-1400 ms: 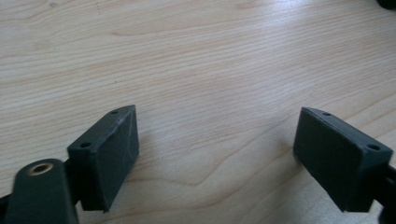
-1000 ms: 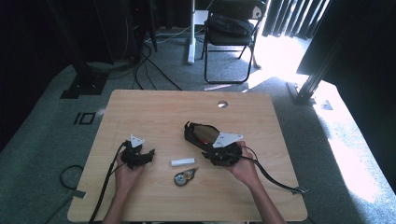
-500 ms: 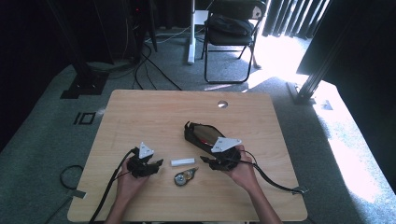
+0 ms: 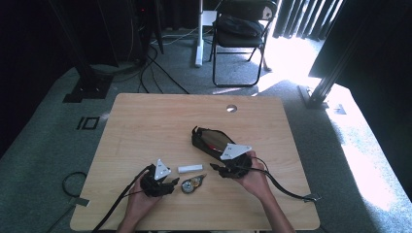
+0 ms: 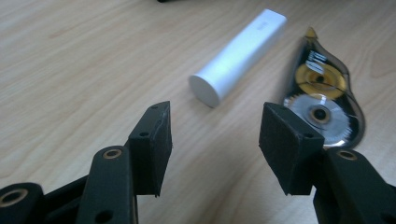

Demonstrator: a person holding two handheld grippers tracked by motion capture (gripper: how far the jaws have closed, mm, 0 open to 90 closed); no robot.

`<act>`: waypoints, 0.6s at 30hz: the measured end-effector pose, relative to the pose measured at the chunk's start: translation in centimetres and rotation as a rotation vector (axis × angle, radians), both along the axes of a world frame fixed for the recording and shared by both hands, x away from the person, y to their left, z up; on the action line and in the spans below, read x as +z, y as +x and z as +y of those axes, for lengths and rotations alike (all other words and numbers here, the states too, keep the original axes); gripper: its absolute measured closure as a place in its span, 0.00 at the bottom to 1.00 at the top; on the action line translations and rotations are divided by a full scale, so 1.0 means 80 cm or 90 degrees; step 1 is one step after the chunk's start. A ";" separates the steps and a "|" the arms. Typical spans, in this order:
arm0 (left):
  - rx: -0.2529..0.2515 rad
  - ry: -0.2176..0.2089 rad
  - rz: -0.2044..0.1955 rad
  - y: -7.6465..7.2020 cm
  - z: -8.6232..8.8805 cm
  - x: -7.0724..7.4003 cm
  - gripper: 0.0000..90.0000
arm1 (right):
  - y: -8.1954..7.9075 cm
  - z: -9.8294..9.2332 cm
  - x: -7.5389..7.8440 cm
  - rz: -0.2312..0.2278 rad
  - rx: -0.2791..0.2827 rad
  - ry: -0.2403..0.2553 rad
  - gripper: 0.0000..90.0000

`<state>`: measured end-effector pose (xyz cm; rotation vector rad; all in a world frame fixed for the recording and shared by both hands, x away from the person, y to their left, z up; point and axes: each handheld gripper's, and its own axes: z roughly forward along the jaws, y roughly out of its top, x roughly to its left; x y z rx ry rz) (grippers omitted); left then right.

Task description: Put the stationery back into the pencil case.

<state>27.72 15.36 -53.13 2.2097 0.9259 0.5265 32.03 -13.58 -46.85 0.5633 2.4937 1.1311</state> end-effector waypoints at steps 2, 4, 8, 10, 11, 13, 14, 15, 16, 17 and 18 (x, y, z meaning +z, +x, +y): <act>-0.002 0.005 0.008 0.000 -0.003 -0.003 0.50 | 0.000 -0.001 0.002 -0.002 0.000 0.001 0.60; -0.006 0.007 0.016 0.001 -0.004 -0.006 0.50 | -0.001 -0.002 0.003 -0.003 -0.002 0.003 0.59; -0.024 0.009 0.033 0.000 -0.008 -0.009 0.50 | 0.000 -0.007 0.003 0.002 -0.006 0.017 0.59; -0.031 0.012 0.035 -0.001 -0.011 -0.011 0.50 | 0.000 -0.007 0.002 0.003 -0.006 0.018 0.59; -0.035 0.012 0.036 -0.001 -0.012 -0.012 0.50 | -0.001 -0.008 0.002 0.002 -0.005 0.016 0.59; -0.046 0.016 0.039 -0.002 -0.016 -0.014 0.50 | -0.004 -0.008 0.001 0.003 -0.004 0.012 0.59; -0.049 0.017 0.039 -0.002 -0.018 -0.014 0.50 | -0.006 -0.009 0.001 0.004 -0.004 0.011 0.58; -0.052 0.019 0.037 -0.002 -0.019 -0.014 0.50 | -0.007 -0.009 0.001 0.005 -0.003 0.009 0.58; -0.056 0.018 0.038 -0.002 -0.021 -0.014 0.50 | -0.008 -0.009 0.001 0.005 -0.003 0.008 0.58; -0.061 0.018 0.037 -0.002 -0.023 -0.014 0.50 | -0.009 -0.009 0.000 0.007 -0.003 0.008 0.58; -0.065 0.020 0.035 -0.003 -0.026 -0.014 0.50 | -0.011 -0.010 -0.001 0.008 -0.002 0.006 0.58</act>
